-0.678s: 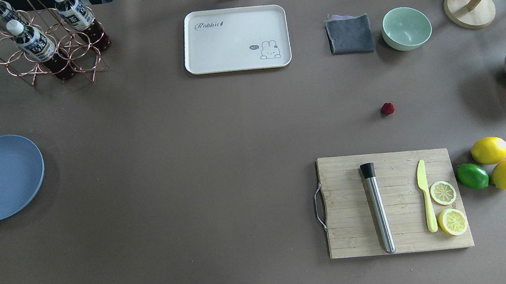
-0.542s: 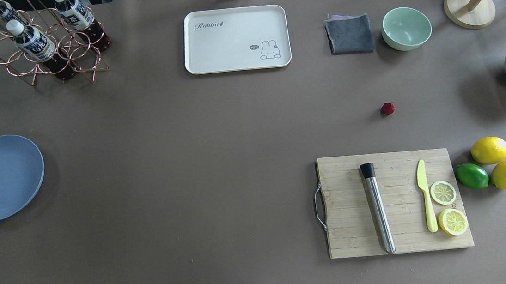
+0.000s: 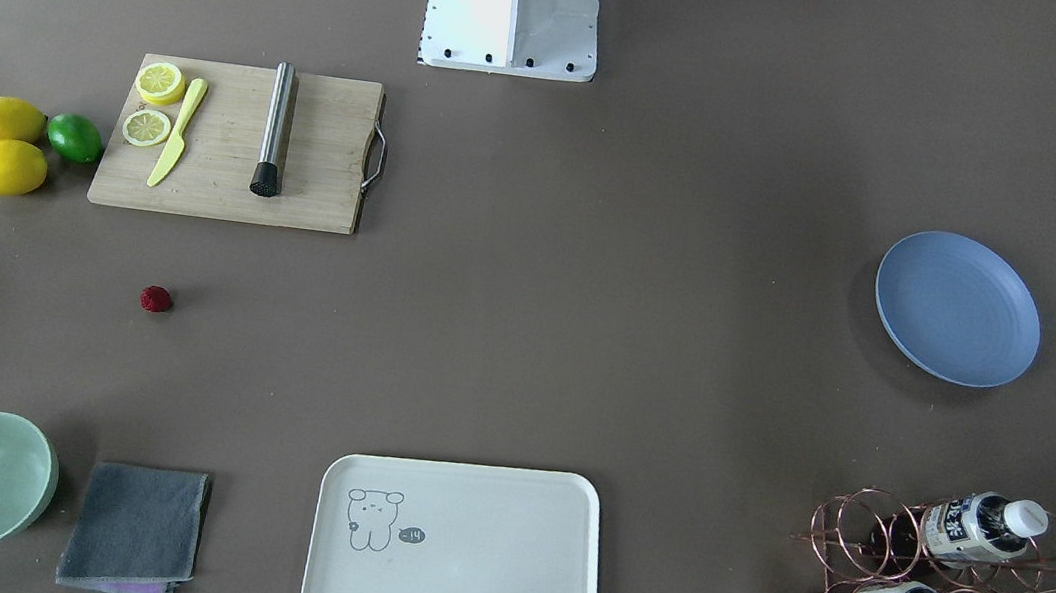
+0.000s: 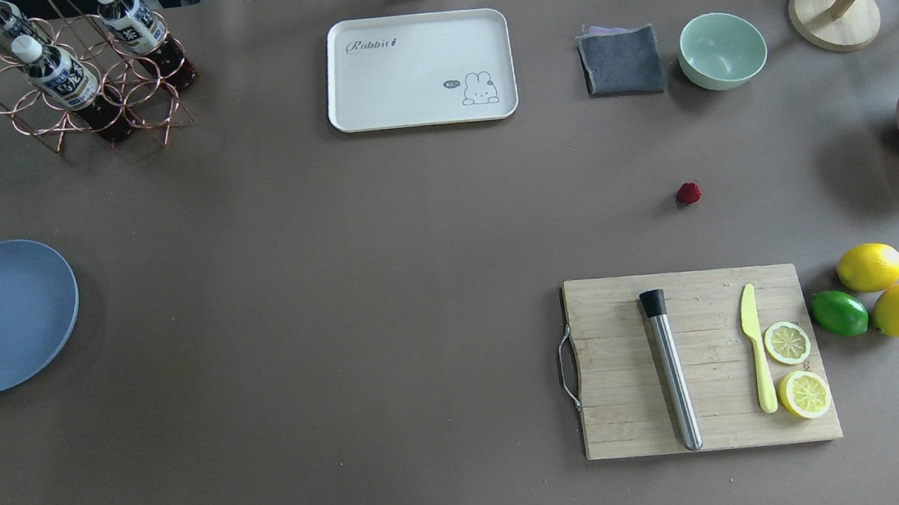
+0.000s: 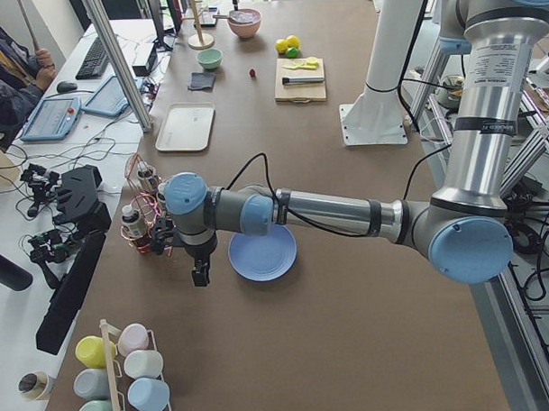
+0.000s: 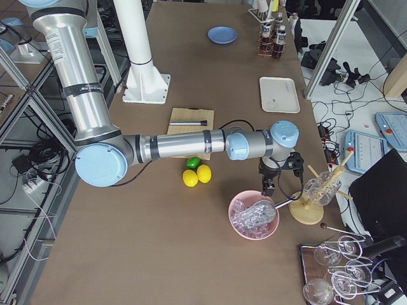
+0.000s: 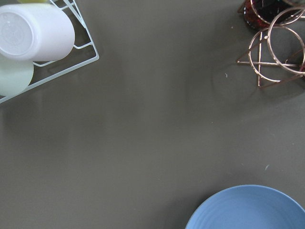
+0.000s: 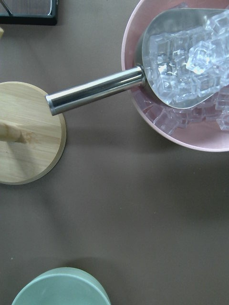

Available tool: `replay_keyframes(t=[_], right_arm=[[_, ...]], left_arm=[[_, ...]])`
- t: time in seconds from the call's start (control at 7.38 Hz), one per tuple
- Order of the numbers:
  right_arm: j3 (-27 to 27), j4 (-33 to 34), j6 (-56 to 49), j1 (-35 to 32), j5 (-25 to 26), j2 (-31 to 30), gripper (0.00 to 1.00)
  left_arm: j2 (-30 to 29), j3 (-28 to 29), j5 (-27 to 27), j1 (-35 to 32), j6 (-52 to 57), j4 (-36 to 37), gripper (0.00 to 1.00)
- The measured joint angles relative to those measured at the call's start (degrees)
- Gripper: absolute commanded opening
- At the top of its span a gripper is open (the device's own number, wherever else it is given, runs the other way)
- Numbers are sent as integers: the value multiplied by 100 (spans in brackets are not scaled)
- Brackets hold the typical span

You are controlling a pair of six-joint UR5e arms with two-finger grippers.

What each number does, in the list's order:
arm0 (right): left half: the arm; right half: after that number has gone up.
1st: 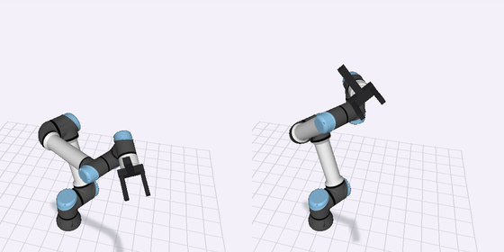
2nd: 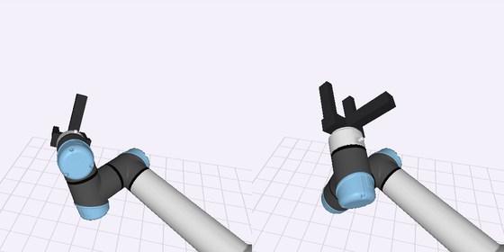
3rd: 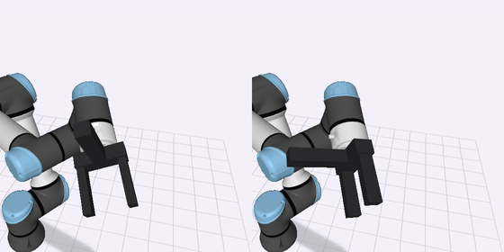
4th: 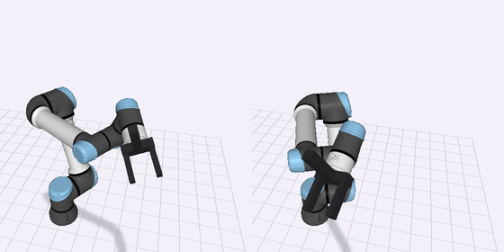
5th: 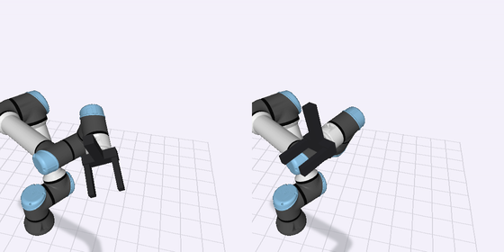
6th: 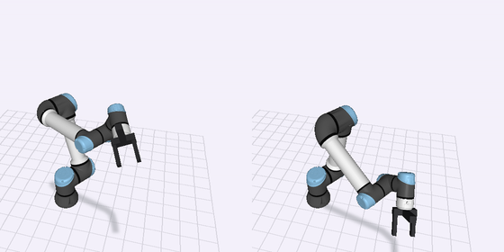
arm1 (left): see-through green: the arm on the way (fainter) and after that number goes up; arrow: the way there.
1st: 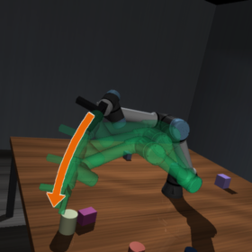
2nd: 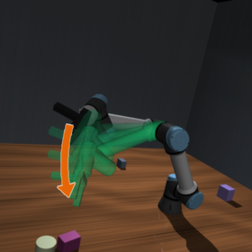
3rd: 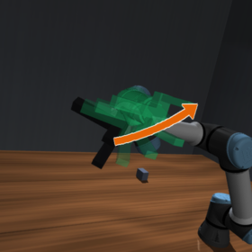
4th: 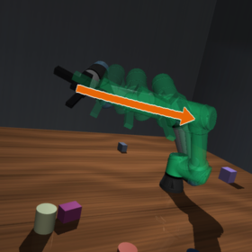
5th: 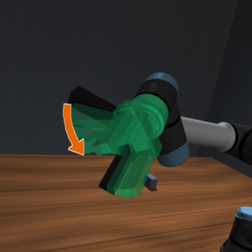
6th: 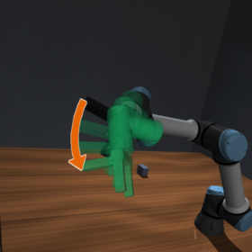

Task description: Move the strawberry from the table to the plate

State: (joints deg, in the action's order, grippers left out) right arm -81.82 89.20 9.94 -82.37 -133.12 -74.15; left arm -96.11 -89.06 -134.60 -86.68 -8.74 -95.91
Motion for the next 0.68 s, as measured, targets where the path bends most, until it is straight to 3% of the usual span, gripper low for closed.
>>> replay_keyframes(t=[0.68], right_arm=[[-25, -34, 55, 2, -72, -45, 100]], left_arm=[[167, -46, -17, 26, -57, -322, 98]])
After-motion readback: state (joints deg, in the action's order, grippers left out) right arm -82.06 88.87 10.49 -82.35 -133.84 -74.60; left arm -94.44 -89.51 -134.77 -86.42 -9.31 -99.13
